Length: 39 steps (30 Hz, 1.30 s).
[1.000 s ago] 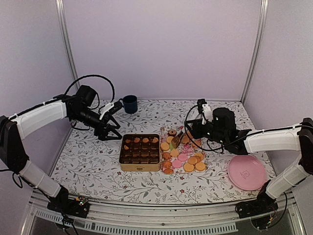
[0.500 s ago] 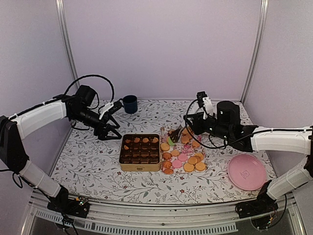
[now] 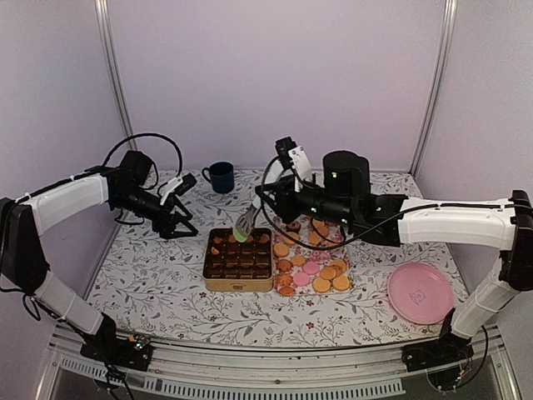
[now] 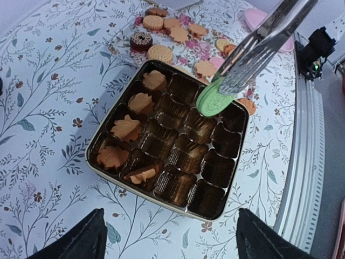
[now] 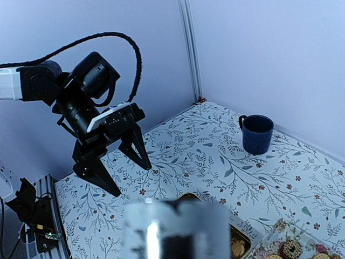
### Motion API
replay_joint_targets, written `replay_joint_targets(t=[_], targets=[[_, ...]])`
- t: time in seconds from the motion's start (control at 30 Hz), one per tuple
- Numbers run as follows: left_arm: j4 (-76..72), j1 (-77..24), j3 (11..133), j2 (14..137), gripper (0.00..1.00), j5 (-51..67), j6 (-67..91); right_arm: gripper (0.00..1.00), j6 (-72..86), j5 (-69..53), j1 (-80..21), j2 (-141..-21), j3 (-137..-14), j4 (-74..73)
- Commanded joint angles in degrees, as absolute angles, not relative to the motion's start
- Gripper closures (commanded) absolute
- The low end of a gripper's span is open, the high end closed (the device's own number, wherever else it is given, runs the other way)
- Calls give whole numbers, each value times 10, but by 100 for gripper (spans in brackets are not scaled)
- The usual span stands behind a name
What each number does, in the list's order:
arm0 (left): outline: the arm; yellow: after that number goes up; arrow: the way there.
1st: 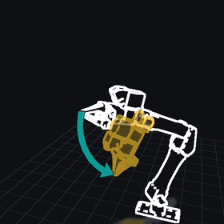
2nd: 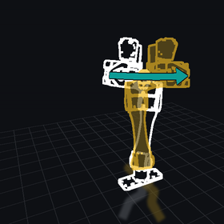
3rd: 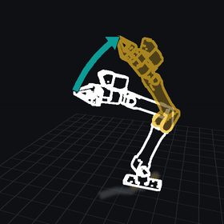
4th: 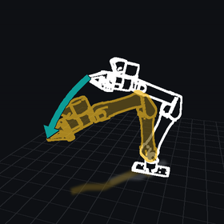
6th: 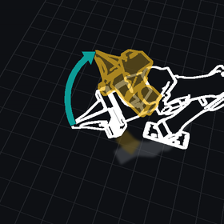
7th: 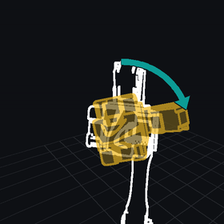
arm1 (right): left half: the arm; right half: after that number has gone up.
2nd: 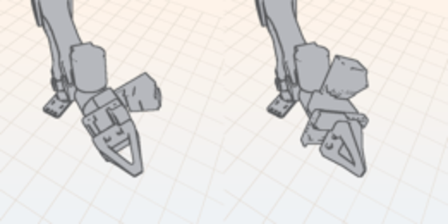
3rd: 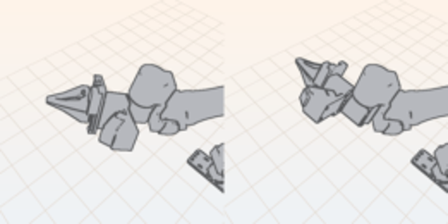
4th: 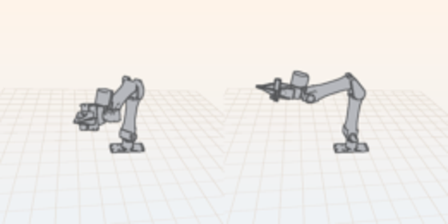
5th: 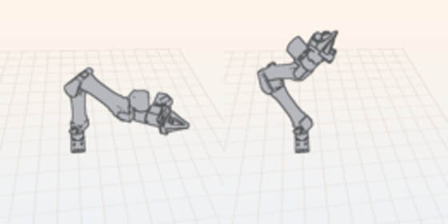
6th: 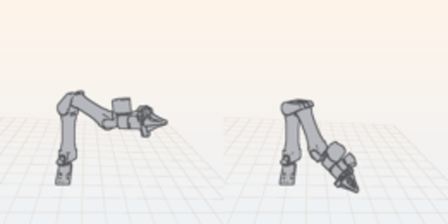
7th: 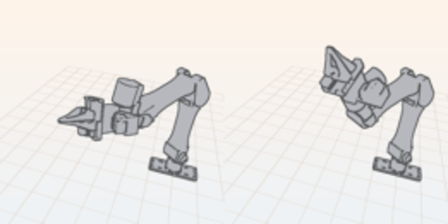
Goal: Pack the cookies
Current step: Place the fake cookies in the empty pocket of the box.
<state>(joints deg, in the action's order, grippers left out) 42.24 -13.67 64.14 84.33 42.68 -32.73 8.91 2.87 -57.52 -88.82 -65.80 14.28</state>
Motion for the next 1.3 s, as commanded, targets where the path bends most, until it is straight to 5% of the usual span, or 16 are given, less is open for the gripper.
replay_joint_targets(t=[0.0,0.7,0.93,1.27], targets=[[411,-119,620,834,17,429,-327,100,58,20,-589,-966,-750,140],[413,-91,599,826,17,449,-343,100,-17,22,-592,-1083,-833,86],[413,-91,601,823,17,449,-340,73,-7,16,-592,-1081,-833,87],[413,-91,608,824,17,455,-333,68,33,1,-575,-1028,-808,115]])
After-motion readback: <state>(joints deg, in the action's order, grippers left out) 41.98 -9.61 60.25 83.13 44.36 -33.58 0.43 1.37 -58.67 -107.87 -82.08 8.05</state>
